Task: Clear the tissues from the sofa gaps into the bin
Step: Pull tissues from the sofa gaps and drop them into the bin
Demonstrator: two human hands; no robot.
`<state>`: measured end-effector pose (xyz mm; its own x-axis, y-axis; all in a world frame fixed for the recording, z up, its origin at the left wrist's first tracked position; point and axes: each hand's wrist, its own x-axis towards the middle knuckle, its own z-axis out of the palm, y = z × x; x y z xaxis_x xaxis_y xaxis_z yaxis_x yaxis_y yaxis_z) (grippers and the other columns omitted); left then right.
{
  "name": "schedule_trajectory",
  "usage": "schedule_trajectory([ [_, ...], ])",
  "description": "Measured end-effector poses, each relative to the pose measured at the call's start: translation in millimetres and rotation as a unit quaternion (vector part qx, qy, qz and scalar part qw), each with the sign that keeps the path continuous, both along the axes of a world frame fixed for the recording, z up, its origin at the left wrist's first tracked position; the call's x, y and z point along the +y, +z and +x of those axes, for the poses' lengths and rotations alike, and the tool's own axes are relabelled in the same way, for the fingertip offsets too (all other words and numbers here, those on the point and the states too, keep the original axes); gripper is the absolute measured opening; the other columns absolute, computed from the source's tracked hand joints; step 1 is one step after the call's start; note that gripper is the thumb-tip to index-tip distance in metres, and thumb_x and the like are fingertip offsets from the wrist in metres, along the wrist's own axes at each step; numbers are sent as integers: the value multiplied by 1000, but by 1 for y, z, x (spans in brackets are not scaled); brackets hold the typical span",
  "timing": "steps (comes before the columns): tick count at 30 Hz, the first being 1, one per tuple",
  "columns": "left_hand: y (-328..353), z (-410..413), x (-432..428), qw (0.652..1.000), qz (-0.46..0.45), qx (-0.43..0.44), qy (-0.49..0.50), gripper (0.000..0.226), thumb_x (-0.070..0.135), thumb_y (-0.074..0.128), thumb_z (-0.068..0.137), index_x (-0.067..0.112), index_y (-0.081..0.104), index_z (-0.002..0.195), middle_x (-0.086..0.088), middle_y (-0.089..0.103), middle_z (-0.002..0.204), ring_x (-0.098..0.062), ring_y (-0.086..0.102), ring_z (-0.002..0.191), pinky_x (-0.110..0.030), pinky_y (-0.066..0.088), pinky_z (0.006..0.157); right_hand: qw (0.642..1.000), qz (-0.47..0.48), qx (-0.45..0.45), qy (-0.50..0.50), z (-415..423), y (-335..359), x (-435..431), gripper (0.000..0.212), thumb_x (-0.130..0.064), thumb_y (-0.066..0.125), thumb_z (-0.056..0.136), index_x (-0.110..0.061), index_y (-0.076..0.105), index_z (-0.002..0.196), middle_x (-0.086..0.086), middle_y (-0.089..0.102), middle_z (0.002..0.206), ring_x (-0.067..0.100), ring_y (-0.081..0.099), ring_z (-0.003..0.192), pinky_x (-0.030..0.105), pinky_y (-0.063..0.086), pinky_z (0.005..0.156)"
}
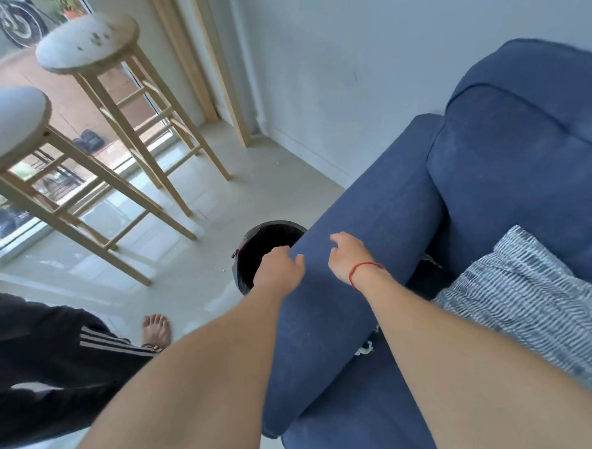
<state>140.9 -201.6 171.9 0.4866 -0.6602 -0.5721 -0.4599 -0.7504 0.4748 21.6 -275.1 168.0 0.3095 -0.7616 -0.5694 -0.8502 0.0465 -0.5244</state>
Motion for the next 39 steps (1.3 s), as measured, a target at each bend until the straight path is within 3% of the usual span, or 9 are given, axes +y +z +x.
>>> schedule_trajectory([
  [3,9,-36,23,1000,-6,-14,-18,52,35,44,97,13,42,143,-6,54,139,-27,57,119,-40,51,95,1000,-8,7,9,-37,1,19,50,-15,35,99,-19,34,148,-2,26,159,27,29,145,44,27,119],
  [6,8,-72,47,999,-18,-16,-27,13,33,44,95,31,57,94,-11,67,115,-27,65,94,-41,55,86,1000,-9,16,6,-76,-7,37,49,-17,37,97,-18,38,146,0,33,157,28,34,142,44,28,118],
  [10,-15,-114,77,999,10,-2,-39,46,32,45,97,15,47,139,-5,59,132,-26,59,117,-37,48,94,999,2,44,3,-121,-25,62,48,-13,41,96,-14,43,143,5,40,153,29,40,139,40,31,117],
  [13,-37,-136,91,999,-17,-21,-33,38,25,46,96,11,56,130,0,50,138,-22,55,120,-33,45,94,998,14,62,14,-143,-46,79,48,-9,41,96,-11,43,143,7,42,151,27,41,139,39,33,116],
  [16,-59,-153,98,998,-36,-33,-36,28,22,44,95,13,63,112,-2,59,115,-22,59,104,-32,47,82,997,27,70,26,-156,-73,89,49,-5,40,94,-11,44,143,7,42,151,27,42,138,41,34,115],
  [20,-100,-168,111,996,26,45,-74,27,18,45,92,16,61,114,-7,66,111,-25,60,90,-33,51,78,994,54,86,51,-167,-104,96,51,-3,40,95,-11,39,146,7,35,155,27,37,141,39,32,116],
  [23,-127,-176,111,987,87,100,-88,50,19,47,94,15,41,144,-8,57,130,-25,59,106,-30,49,89,991,62,93,77,-171,-128,92,52,-2,40,95,-10,37,147,6,31,156,26,35,142,38,31,117],
  [30,-190,-186,76,982,103,137,-78,59,19,49,96,21,28,151,-3,27,158,-23,29,144,-31,25,119,986,38,88,133,-164,-187,68,49,3,44,90,-9,50,137,9,44,142,31,49,129,42,41,108],
  [39,-234,-180,68,979,125,146,-73,63,22,50,96,23,23,153,3,27,158,-18,28,145,-31,22,120,950,78,161,256,-156,-222,48,80,8,52,83,-28,29,150,1,-8,164,30,9,148,46,26,118],
])
